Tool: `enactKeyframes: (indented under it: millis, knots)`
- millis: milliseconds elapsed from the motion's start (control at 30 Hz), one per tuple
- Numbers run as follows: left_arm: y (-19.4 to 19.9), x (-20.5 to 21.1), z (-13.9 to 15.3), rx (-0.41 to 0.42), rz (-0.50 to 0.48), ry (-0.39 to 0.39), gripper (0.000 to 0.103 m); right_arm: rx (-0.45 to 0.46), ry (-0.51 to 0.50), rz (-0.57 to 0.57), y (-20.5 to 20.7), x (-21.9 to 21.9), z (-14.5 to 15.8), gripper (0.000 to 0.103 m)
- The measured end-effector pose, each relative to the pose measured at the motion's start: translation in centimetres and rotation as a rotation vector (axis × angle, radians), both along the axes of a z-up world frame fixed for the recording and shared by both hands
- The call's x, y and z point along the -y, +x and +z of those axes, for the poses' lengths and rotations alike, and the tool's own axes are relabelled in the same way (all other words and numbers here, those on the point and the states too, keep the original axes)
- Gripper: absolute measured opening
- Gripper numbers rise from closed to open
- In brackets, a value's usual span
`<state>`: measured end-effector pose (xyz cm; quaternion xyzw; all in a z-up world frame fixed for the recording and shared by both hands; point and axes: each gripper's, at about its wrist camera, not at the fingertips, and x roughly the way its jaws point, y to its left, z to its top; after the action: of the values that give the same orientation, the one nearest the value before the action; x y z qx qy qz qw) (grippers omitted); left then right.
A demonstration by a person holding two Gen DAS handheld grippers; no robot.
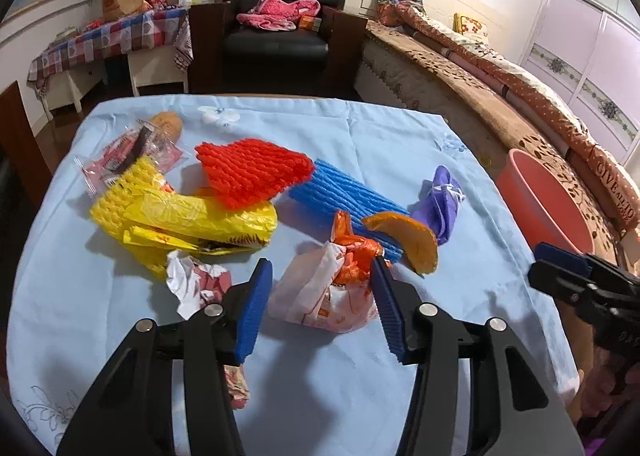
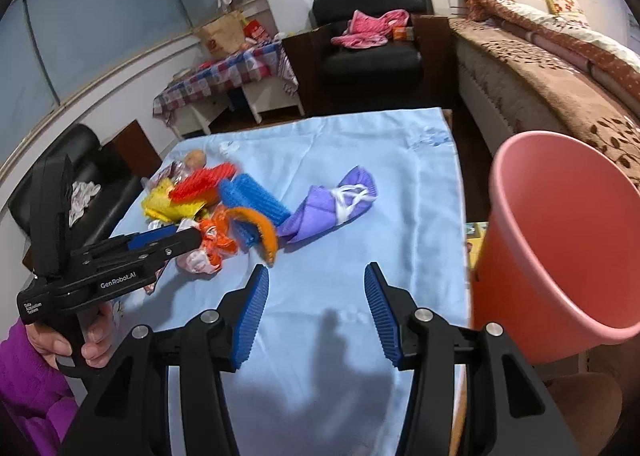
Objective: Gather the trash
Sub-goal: 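Grasp the white plastic bag with the left gripper while the right gripper grasps the orange peel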
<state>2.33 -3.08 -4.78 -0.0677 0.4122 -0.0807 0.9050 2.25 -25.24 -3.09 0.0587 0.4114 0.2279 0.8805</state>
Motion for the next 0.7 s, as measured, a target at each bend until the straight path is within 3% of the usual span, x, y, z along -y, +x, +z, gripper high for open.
enactKeyframes:
  millis: [133, 233, 300, 467, 633, 700]
  knots:
    - [-0.2, -0.6, 0.0, 0.004, 0.001, -0.038, 0.05, -0.02, 0.006, 0.04, 0.7, -1.4, -0.4, 0.05]
    - [-0.6, -1.1, 0.2, 0.02, 0.003, -0.048, 0.042, -0.034, 0.017, 0.067, 1.5, -2.5, -0.6, 0.05]
    - [-1.1, -1.1, 0.5, 0.04, -0.002, -0.043, 0.032, -0.04, 0.023, 0.085, 2.1, -3.4, -0.6, 0.05]
    - [-1.6, -1.7, 1.2, 0.061, 0.014, -0.061, 0.028, -0.03, 0.03, 0.126, 3.1, -5.4, -0.2, 0.05]
    - [-2.0, -2.3, 1.4, 0.062, 0.035, -0.082, 0.028, 0.005, -0.051, 0.153, 4.2, -7.6, -0.3, 0.049]
    - [-2.1, -2.4, 1.5, 0.066, 0.037, -0.086, 0.028, 0.006, -0.078, 0.158, 4.6, -8.2, -0.5, 0.044]
